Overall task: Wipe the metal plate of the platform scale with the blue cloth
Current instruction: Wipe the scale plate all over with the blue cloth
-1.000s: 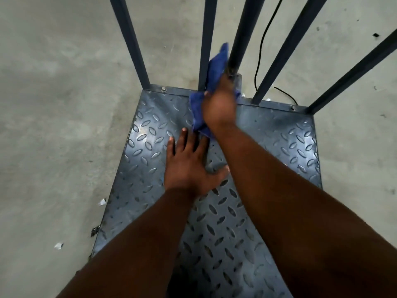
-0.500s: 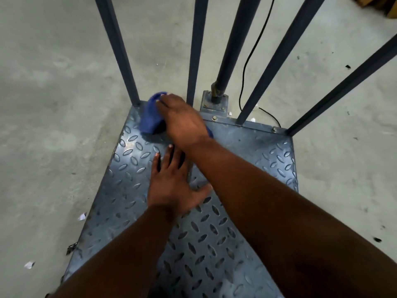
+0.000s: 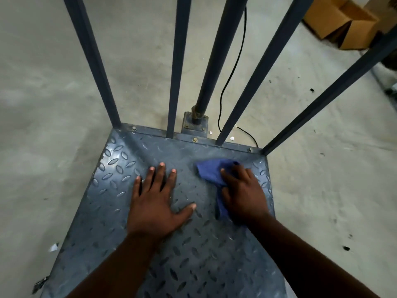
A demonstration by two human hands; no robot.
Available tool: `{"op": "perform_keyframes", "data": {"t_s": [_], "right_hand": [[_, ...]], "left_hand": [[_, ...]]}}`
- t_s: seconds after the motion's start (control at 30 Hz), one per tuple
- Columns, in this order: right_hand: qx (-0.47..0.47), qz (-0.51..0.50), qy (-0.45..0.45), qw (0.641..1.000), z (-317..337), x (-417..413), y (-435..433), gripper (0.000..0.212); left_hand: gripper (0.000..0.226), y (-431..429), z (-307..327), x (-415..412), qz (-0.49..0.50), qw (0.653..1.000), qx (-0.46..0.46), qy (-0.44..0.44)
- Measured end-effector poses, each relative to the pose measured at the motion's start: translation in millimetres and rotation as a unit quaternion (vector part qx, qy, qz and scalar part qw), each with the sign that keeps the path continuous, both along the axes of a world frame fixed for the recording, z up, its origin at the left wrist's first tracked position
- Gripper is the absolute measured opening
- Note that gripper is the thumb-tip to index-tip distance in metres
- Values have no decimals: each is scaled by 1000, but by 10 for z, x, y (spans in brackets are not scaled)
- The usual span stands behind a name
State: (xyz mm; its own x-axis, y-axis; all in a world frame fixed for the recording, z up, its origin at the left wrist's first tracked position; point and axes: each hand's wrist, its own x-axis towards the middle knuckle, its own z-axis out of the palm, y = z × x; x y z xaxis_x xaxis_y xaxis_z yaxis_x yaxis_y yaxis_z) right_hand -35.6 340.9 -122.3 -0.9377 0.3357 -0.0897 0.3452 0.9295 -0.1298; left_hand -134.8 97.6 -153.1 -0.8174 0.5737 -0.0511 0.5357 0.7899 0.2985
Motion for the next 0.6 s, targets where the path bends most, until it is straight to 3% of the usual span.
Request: {"op": "perform_keyframes", "data": {"t_s": [0.27, 0.43, 0.5, 0.6], "right_hand": [[-97, -16, 71, 993, -293, 683, -563, 65], [-131, -42, -26, 990, -66, 462, -464, 64], [-147, -51, -97, 983, 42, 284, -415, 62], [-137, -23, -161, 977, 178, 164, -357, 76]], "left_hand": [[108, 0, 12, 32, -3, 999, -29, 17], [108, 40, 102, 61, -5, 999, -34, 18], [114, 52, 130, 33, -4, 998, -54, -10], [128, 56, 183, -3, -20, 991, -103, -83]]}}
